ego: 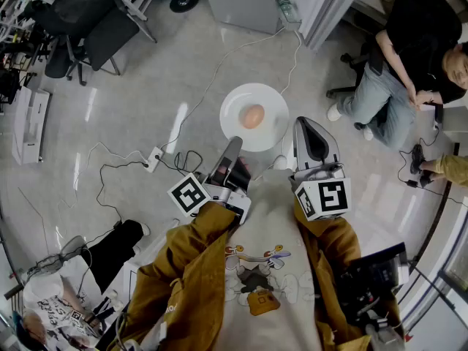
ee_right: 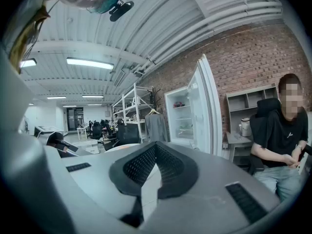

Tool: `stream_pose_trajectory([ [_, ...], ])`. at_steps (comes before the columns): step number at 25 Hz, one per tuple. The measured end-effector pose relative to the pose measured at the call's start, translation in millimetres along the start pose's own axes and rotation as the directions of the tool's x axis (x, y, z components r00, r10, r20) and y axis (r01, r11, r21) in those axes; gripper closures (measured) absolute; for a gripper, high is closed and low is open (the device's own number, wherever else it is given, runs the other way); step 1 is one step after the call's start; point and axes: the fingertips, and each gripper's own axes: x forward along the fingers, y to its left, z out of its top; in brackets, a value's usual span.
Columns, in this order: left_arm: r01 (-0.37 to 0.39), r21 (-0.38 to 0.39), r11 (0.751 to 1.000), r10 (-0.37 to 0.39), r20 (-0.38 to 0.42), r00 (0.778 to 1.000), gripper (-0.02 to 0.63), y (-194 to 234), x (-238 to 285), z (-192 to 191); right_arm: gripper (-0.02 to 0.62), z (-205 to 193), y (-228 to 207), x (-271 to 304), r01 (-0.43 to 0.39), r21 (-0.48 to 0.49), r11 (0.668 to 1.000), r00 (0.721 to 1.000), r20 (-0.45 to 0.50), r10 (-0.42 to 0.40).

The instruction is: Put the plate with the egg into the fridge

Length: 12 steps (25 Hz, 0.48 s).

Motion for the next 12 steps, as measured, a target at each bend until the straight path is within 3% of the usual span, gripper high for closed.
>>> stream_pose_trajectory([
  [12, 0.021, -0.038, 0.999, -0.021, -0.006, 1.000, 0.584, 5.5, 3.0, 4.5, 0.589, -2.9, -1.1, 4.0, 0.043, -0.016, 0.999, 0.999, -0.021, -0.043],
])
